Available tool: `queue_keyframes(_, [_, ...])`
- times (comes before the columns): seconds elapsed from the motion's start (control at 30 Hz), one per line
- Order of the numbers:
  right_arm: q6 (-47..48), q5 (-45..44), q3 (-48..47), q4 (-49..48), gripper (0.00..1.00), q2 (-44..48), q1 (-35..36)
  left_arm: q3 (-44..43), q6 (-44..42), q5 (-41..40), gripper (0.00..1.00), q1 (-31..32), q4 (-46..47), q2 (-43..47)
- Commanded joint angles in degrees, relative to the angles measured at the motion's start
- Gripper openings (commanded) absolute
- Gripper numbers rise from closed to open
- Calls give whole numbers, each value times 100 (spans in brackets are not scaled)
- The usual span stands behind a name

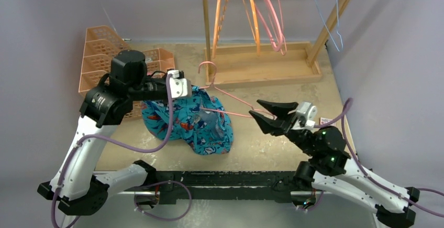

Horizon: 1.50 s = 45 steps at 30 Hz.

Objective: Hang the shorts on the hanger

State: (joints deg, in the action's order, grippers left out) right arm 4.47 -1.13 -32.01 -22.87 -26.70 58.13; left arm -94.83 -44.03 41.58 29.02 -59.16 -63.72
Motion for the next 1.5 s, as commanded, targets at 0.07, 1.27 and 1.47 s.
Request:
queue_keyframes(0.07, [-1986,-1431,-685,740,61,370,25,785,1430,-585,0,16,2540,668])
queue_keyframes(1.27, [-4973,-2301,-1850,1473,51,-2946,26,1892,4579,-2093,0,21,4668,1555])
queue_keyframes(1.47, [-5413,-2719,-1565,1308,47,-2980,27,2204,4947,-1936,0,14,5119,1704])
